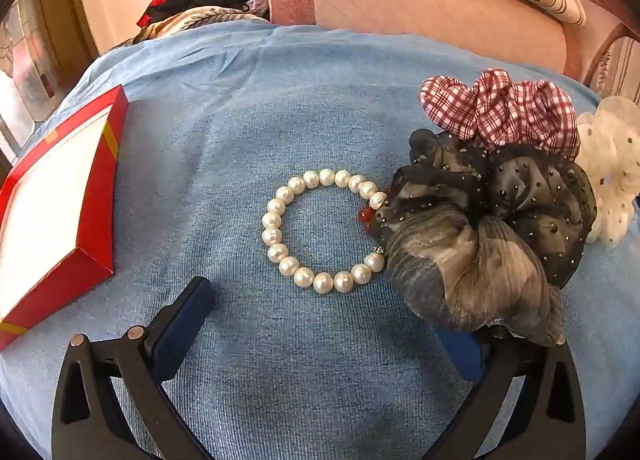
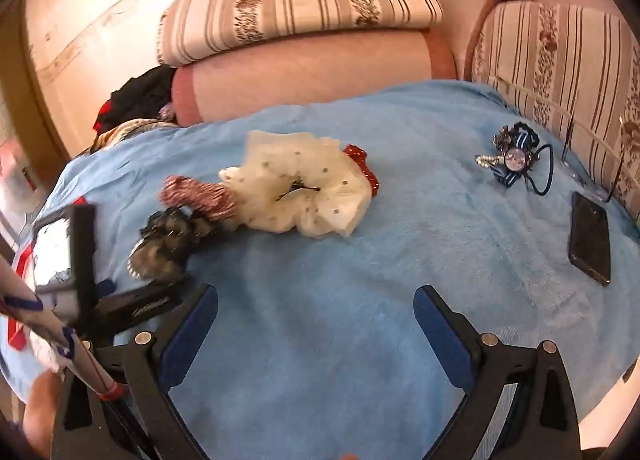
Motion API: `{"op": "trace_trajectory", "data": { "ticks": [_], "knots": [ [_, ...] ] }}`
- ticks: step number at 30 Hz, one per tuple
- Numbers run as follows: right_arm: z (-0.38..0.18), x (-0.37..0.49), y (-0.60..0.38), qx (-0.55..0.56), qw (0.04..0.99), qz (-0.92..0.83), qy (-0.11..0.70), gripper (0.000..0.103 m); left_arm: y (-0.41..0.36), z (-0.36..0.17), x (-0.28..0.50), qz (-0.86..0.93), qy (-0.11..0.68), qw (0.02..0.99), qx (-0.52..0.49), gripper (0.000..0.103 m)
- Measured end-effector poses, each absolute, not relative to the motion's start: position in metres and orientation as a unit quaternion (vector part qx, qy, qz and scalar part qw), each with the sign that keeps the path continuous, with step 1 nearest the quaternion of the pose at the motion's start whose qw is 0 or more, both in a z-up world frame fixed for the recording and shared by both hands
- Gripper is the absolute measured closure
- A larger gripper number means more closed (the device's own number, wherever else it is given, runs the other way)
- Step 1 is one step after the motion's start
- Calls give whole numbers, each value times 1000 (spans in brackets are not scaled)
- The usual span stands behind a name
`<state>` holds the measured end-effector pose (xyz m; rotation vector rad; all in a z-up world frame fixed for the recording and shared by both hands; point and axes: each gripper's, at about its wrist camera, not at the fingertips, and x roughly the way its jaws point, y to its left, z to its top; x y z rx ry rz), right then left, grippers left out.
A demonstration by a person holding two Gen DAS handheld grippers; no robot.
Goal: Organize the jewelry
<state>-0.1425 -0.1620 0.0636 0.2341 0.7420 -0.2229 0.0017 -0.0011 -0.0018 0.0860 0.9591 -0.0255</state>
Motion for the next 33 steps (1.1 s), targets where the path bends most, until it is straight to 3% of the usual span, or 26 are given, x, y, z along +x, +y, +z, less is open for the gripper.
{"op": "trace_trajectory", "data": {
  "ticks": [5, 17, 33],
  "knots": [
    [74, -160, -154, 116, 924, -99, 351, 3, 3, 10, -9, -15, 480, 876, 38, 0],
    [103, -198, -153, 116, 933, -108, 322, 3, 31, 111, -142, -44, 334, 941, 23, 0],
    [117, -214, -133, 94, 937, -108, 319, 3, 41, 129, -171, -51, 315, 948, 6, 0]
  ]
}}
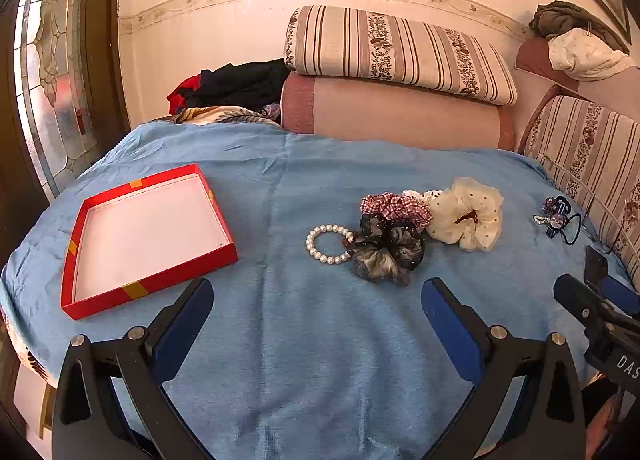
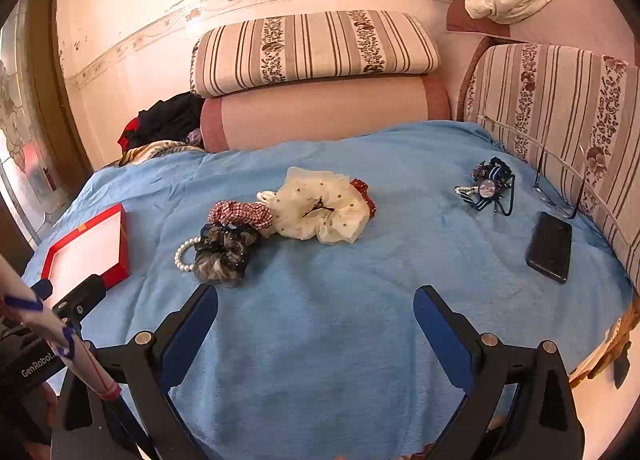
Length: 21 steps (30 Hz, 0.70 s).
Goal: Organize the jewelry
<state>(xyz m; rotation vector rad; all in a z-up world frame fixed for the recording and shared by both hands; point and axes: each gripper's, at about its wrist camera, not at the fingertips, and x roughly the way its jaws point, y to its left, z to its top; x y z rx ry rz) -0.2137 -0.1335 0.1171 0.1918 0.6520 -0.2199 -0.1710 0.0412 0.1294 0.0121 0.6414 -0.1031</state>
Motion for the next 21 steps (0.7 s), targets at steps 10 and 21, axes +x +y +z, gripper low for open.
{"op": "trace_trajectory", "data": {
  "ticks": [10, 21],
  "knots": [
    [112, -212, -135, 97, 935, -101, 325, 3, 42, 128, -172, -47, 320, 946, 8, 0],
    [111, -221, -140, 110, 936, -94, 322, 3, 42, 128, -178, -46, 331, 942, 13, 0]
  ]
}}
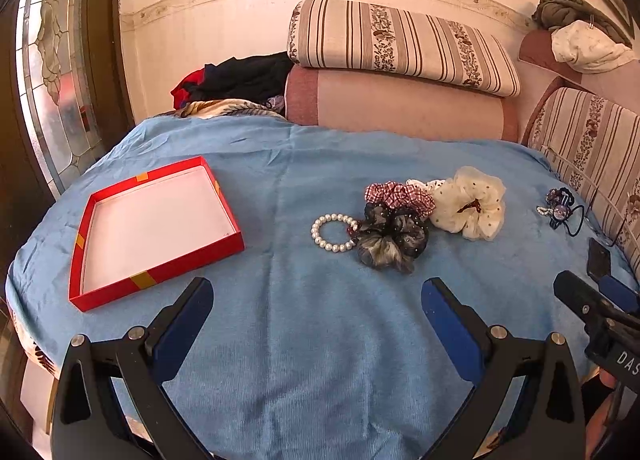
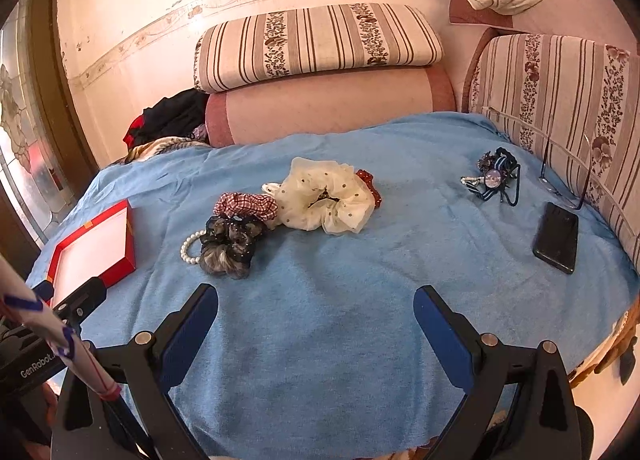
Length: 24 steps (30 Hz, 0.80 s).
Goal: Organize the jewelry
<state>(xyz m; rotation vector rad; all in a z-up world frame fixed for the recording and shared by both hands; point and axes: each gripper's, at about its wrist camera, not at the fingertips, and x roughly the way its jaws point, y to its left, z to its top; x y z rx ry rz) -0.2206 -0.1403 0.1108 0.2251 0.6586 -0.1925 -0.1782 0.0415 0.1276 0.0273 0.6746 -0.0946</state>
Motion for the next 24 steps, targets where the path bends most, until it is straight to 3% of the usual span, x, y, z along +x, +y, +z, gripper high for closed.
{"op": "trace_trajectory", "data": {
  "ticks": [19, 24],
  "knots": [
    [81, -175, -143, 94, 923, -87, 363, 4, 72, 93, -119, -57, 370, 927, -13, 0],
    [80, -155, -145, 102, 924, -70, 362, 22, 81, 90, -83, -89, 390, 916, -31, 0]
  ]
}}
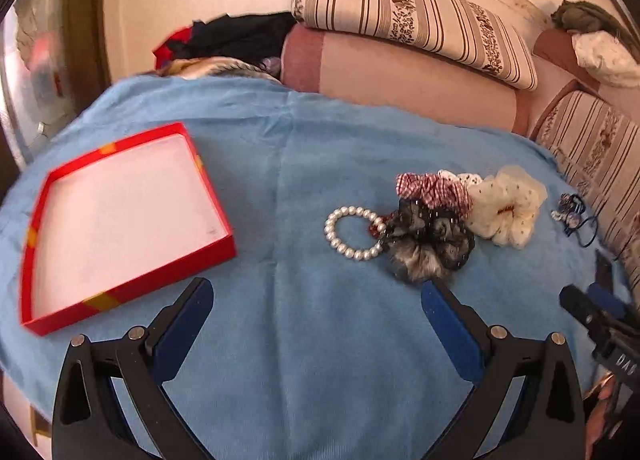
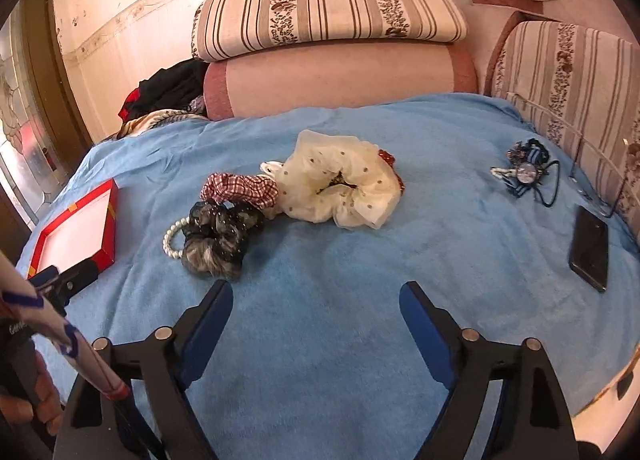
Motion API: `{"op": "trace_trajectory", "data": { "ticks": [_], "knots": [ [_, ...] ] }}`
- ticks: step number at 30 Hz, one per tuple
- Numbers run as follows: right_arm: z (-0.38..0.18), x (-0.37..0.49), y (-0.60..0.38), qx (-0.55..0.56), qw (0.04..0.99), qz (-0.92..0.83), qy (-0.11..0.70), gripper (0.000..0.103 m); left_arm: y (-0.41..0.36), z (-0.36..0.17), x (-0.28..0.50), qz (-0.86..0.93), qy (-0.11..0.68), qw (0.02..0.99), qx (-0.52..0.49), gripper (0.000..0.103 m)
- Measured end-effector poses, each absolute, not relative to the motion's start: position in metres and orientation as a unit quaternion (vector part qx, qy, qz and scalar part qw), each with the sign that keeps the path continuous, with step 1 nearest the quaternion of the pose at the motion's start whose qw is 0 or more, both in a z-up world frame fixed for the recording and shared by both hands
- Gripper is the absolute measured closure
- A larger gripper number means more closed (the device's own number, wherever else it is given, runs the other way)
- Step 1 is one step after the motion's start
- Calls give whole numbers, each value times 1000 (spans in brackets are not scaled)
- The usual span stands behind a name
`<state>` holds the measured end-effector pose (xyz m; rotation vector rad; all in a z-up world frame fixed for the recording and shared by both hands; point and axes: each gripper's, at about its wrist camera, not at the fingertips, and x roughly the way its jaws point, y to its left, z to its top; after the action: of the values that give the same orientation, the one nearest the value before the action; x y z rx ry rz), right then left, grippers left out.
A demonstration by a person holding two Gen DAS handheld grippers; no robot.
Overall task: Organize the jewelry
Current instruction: 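Grasp the pearl bracelet with the left tool while the right tool grasps the black sheer scrunchie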
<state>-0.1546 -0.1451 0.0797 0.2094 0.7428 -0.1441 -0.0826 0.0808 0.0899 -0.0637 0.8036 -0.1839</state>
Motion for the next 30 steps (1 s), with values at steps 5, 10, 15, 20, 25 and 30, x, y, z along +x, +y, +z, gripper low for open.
{"op": "trace_trajectory", "data": {
  "ticks": [5, 10, 15, 20, 25, 30],
  "knots": [
    [77, -135, -140, 101, 923, -47, 368, 35, 74, 87, -37, -111, 408, 906, -32, 7],
    [75, -115, -130, 95, 922, -20, 374, 35, 64, 69, 3, -139, 443, 885, -26, 32],
    [72, -89, -130, 100, 916, -3, 389, 35, 59, 47, 20, -155, 466, 871, -19, 51],
    [63, -72, -131, 106, 913, 0, 395, 35, 55, 33, 30, -166, 482, 860, -15, 52],
    [48, -67, -135, 117, 906, 1, 407, 35, 47, 19, 42, -163, 497, 852, -3, 64],
    [46, -64, -132, 111, 908, 5, 404, 35, 42, 14, 52, -151, 492, 857, 14, 70]
  ]
}}
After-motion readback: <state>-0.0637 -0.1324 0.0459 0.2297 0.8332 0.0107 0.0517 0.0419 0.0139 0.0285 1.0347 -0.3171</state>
